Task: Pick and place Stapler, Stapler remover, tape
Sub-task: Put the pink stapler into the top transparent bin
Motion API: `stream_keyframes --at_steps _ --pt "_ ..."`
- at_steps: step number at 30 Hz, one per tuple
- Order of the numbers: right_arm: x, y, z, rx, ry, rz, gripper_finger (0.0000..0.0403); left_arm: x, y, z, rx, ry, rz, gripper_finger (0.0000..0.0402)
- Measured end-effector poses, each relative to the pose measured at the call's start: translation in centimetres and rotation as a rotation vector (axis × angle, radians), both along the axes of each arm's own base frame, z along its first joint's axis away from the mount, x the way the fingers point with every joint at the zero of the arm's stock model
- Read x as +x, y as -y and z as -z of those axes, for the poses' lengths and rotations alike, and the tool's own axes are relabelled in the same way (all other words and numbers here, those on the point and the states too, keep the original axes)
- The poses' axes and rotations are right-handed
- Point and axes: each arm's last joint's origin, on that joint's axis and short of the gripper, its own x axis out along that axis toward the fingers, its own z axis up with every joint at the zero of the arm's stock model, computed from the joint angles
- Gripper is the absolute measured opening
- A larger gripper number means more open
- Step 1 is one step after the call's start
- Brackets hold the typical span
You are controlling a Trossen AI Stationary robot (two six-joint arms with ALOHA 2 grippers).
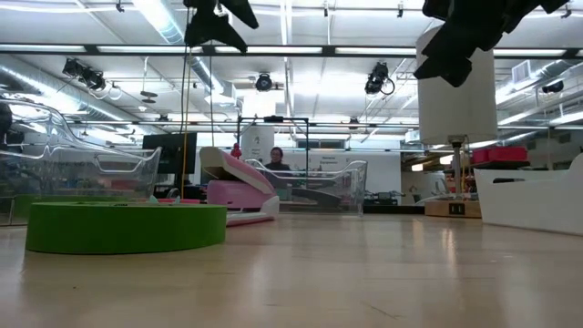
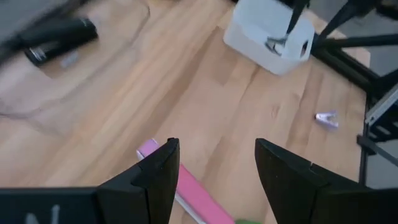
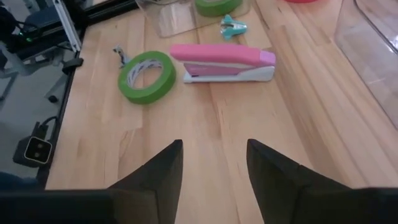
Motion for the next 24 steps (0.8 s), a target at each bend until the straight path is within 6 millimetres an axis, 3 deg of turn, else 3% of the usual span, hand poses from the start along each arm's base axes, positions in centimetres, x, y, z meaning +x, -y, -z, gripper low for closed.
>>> stream_keyframes --at_steps 16,24 --pt "-0.2 0.0 -0.2 -0.023 0.018 -0.030 0.0177 3.6 -0.5 4.5 -0.023 -0.176 0.017 0.0213" --pt "-0.2 0.0 -0.3 -0.027 0.019 -0.033 0.0177 4.4 -0.7 5.2 -0.010 -0.180 -0.004 0.0213"
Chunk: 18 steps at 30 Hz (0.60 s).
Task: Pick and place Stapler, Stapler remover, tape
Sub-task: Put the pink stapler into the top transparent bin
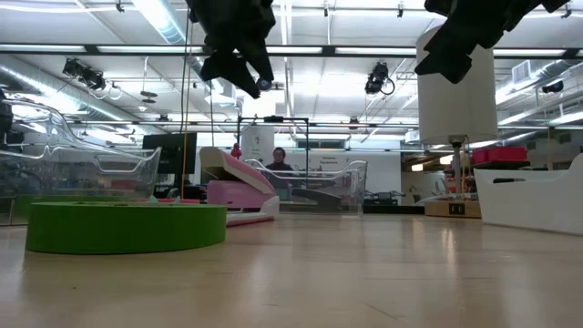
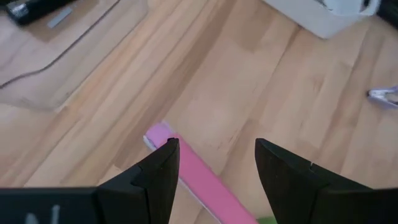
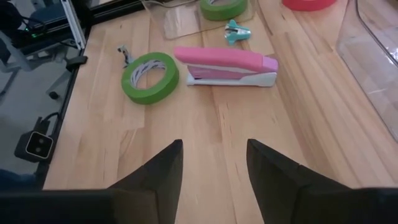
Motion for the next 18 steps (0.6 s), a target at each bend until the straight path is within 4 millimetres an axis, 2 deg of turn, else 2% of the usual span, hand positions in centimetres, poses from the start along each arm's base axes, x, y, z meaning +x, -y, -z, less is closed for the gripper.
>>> stream_keyframes --at_steps 6,18 --pt "0.0 0.0 0.1 -0.002 -0.007 -0.001 0.0177 0.3 -0.6 0.7 -0.103 -0.010 -0.156 0.0224" --pt "-0.1 0.0 0.1 -0.018 -0.016 -0.012 0.0177 1.6 -0.7 3.4 -0.192 -0.106 -0.194 0.0310"
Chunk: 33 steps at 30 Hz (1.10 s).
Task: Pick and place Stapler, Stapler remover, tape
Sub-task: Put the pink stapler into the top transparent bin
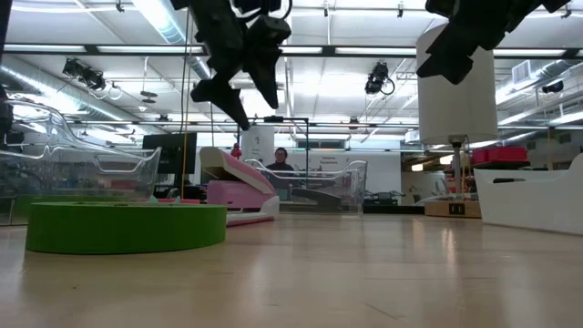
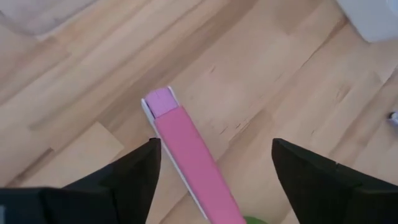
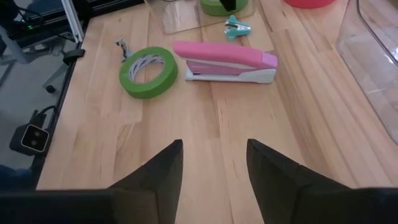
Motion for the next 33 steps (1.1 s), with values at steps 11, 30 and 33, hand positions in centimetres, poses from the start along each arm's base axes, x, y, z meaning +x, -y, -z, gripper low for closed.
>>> stream_keyframes --at_steps 11,30,33 --pt "-0.1 0.0 0.1 -0.006 -0.017 -0.004 0.0177 1.4 0.3 2.9 -0.075 -0.081 0.025 0.0314" --pt "-0.2 0.0 0.2 -0.025 -0.027 -0.018 0.0176 2.9 0.8 8.4 -0.112 -0.278 -0.029 0.0311" --pt "-0.2 0.0 0.2 -0.025 -0.027 -0.018 0.0176 2.8 0.8 8.5 -0.113 -0.293 -0.030 0.0293"
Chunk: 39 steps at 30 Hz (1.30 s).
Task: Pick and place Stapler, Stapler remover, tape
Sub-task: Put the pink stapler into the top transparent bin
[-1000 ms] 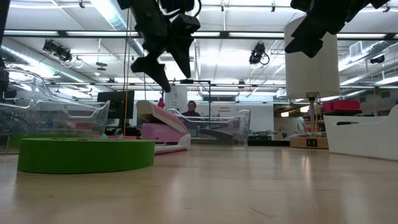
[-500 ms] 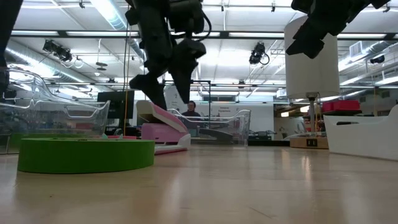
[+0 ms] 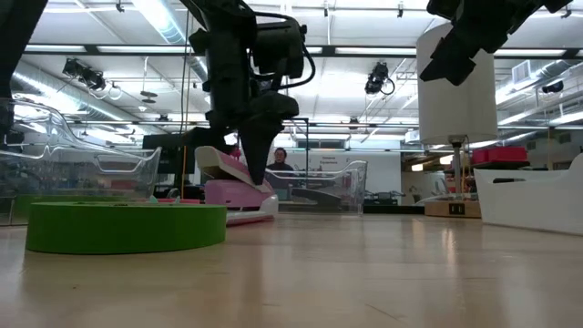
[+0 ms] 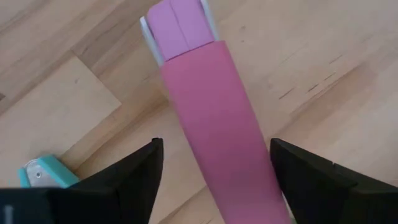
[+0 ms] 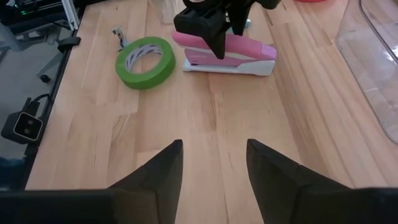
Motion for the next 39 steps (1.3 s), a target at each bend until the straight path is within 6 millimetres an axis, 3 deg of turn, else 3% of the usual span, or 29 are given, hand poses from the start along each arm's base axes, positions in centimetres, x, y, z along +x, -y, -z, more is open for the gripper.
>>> stream_keyframes --at_steps 10,22,32,39 --pt "0.0 0.0 0.0 0.000 -0.001 0.000 0.0176 0.0 0.1 0.0 -0.020 0.005 0.037 0.0153" --pt "0.0 0.0 0.0 0.000 -0.001 0.000 0.0176 -0.3 0.1 -0.8 -0.029 0.008 0.062 0.0152" --pt "0.0 0.0 0.0 0.006 -0.007 0.004 0.0176 1.0 -0.4 -8.0 0.099 0.080 0.243 0.0152" --pt "0.0 0.0 0.0 0.006 -0.006 0.004 0.0176 1.4 -3.0 -13.1 0.216 0.168 0.296 0.0152"
